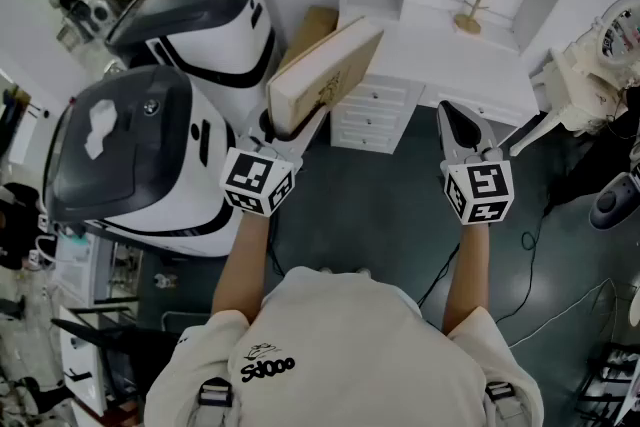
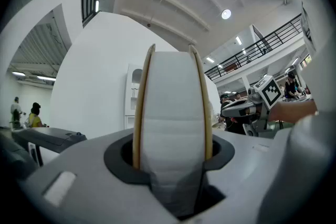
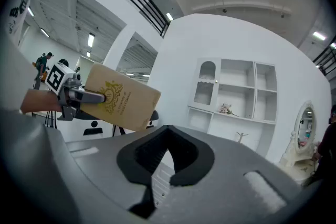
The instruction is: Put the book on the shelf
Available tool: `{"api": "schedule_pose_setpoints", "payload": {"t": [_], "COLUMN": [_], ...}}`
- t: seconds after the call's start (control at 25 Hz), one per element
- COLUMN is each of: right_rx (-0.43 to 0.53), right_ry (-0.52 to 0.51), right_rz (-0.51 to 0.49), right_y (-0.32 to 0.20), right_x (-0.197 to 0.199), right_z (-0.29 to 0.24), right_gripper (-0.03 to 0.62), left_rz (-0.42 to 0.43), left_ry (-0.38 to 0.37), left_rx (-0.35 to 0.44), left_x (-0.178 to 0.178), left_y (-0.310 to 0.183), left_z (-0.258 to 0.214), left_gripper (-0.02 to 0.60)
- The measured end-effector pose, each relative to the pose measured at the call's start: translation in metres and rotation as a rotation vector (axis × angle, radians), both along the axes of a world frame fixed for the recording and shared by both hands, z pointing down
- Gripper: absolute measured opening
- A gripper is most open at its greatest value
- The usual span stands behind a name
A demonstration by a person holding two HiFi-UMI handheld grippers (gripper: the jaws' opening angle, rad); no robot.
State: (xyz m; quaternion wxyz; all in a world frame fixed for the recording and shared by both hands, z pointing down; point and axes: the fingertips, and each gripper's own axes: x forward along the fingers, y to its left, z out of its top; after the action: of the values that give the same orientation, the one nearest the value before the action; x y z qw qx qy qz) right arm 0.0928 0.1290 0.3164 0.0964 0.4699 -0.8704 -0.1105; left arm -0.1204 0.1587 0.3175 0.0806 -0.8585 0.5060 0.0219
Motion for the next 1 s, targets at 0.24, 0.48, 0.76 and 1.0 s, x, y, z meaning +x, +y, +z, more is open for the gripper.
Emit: {"api": "schedule_pose_setpoints", "payload": {"t": [0.24,0.48,0.76,1.0], "right_rx": [-0.01,-0.017,-0.026,-0.042], "right_ry": [-0.017,-0.076,-0.064,-0.076], "right_rz": [0.007,0.016,0.038,-0.003], "right_y": [-0.01,-0.024,-0.046,-0.063], "right_x": [0.006,0.023,0.049,0.065], "right_z": [0.007,0.009,0.016,0.022], "right_gripper": [0.0,0.002,0.002,0.0], "left_rz": [0.017,0.016,-0.006,-0.038], "left_ry": [-0.007,-0.013,-0.016,-0.026], "left_rx": [-0.021,-0.037,-0.054,-0.082], "left_x": [0.012,0.026,0.046,0.066], "left_y": [-0.01,-0.021,-0.036,-0.044], "left_z": [0.009,0.015,0.021,0.032], "left_gripper": [0.242,0.242,0.242,0.242]}}
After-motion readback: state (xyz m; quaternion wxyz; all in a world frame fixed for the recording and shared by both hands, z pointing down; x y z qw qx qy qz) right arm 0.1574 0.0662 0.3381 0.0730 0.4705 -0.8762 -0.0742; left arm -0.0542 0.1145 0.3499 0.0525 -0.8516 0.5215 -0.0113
